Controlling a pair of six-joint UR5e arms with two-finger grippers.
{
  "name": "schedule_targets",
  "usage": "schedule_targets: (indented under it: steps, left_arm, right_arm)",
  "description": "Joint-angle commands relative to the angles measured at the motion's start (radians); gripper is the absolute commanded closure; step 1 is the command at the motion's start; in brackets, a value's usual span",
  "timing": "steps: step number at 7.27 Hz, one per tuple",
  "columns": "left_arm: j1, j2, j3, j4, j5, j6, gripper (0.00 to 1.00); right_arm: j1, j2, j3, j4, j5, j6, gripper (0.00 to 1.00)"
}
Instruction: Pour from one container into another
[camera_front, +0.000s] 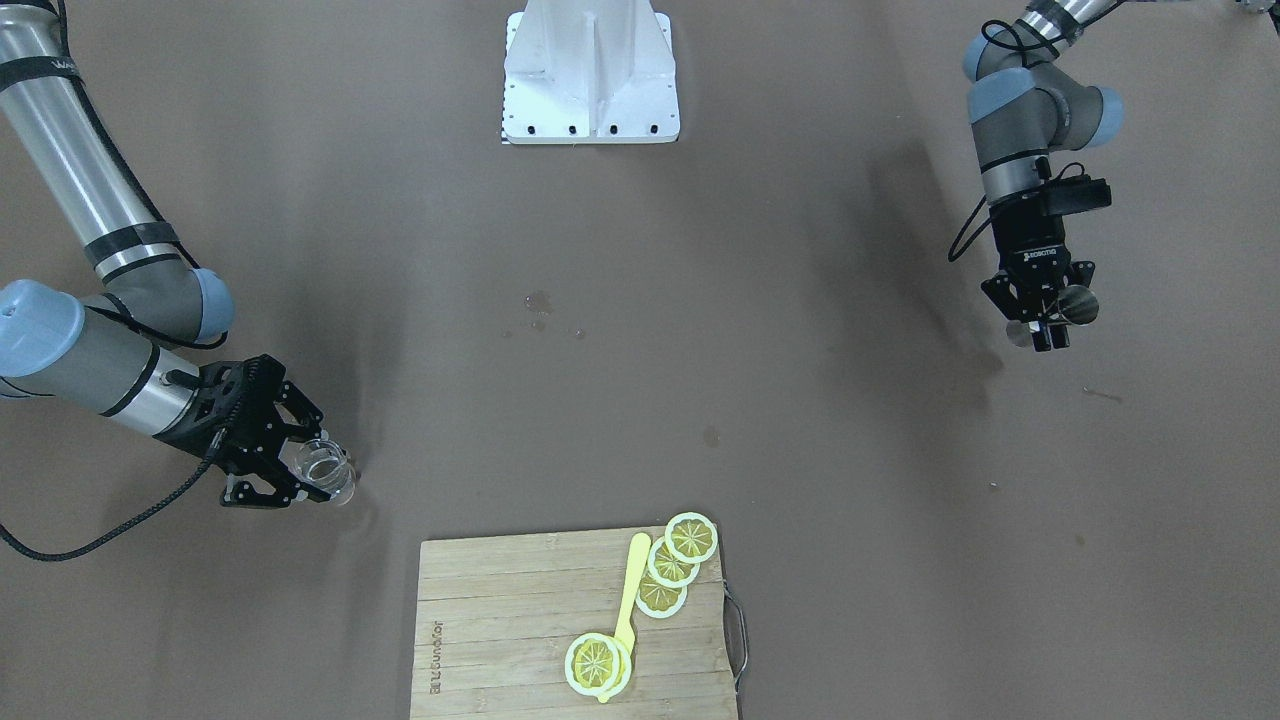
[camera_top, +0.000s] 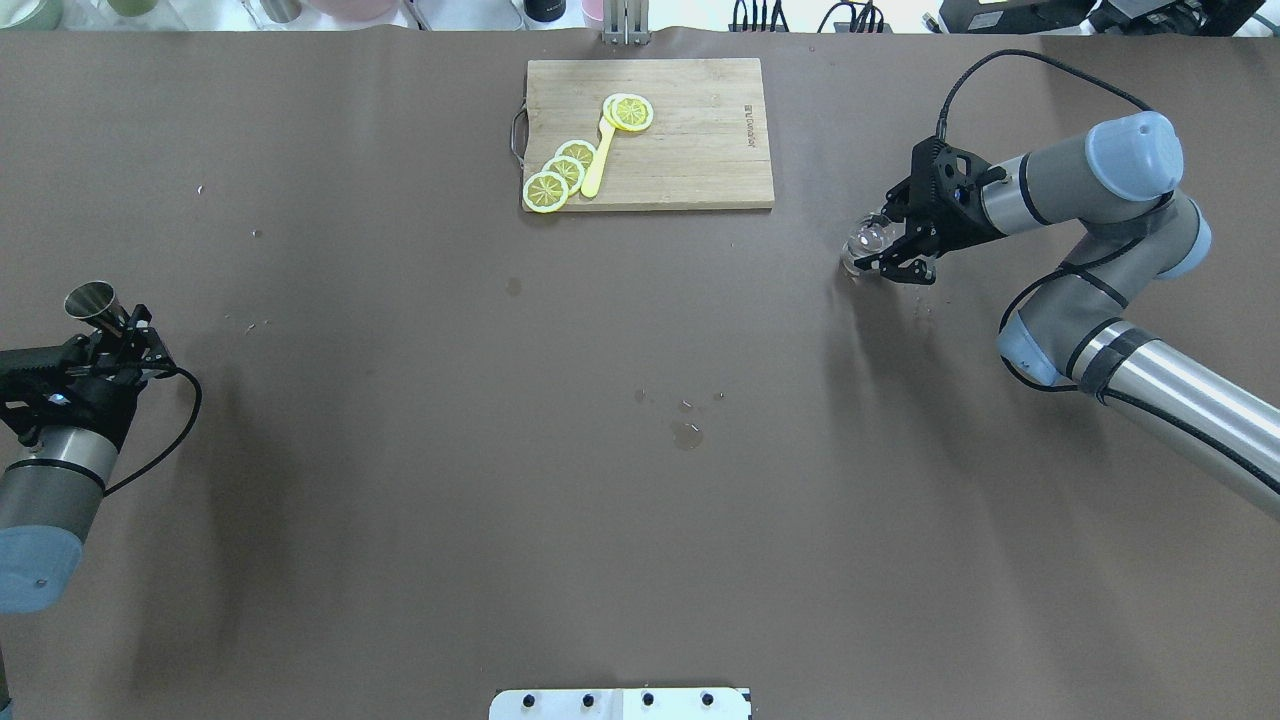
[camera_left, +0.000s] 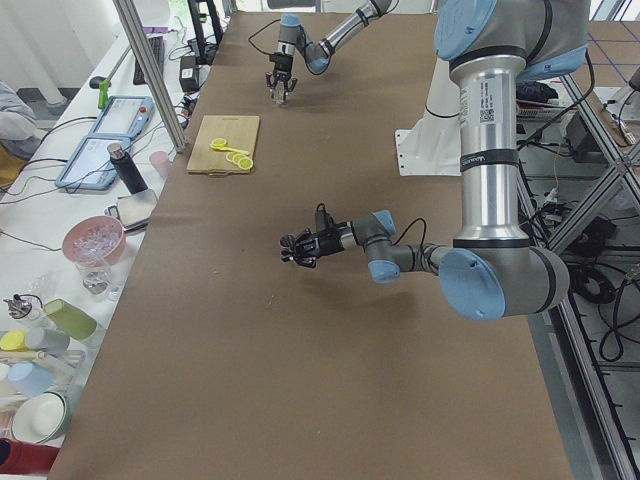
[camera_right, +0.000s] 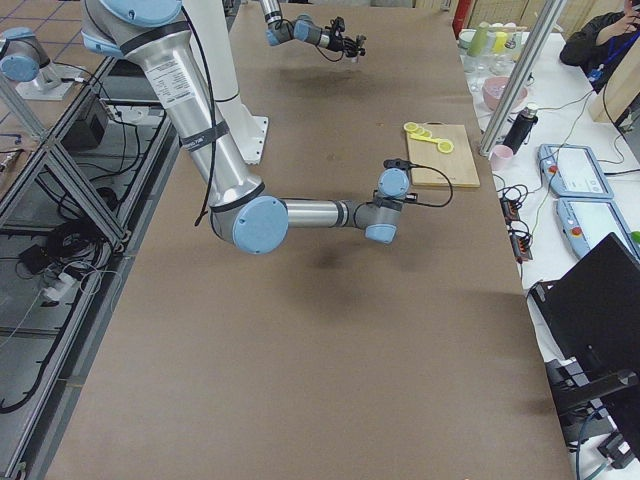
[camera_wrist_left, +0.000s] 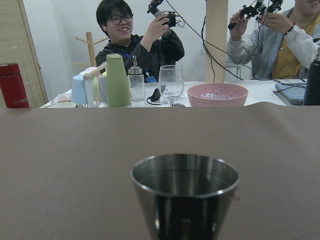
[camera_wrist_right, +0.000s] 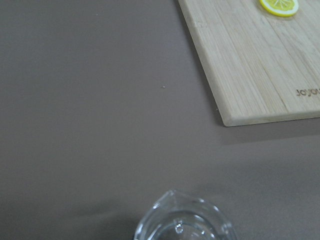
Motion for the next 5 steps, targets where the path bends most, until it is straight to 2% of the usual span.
schedule_targets:
  steps: [1, 3, 5]
  left_arm:
    - [0.041, -0.006, 0.012, 0.025, 0.056, -0.006, 1.00]
    - [0.050, -0.009, 0.023, 0.083, 0.103, -0.194, 1.00]
    - [0.064, -0.020, 0.030, 0.104, 0.117, -0.200, 1.00]
  right_arm:
    - [-0.003, -0.001, -0.006, 0.010, -0.003, 0.000, 1.00]
    - [-0.004, -0.001, -0.006, 0.010, -0.008, 0.000, 1.00]
    - [-0.006, -0.001, -0.012, 0.010, -0.010, 0.000, 1.00]
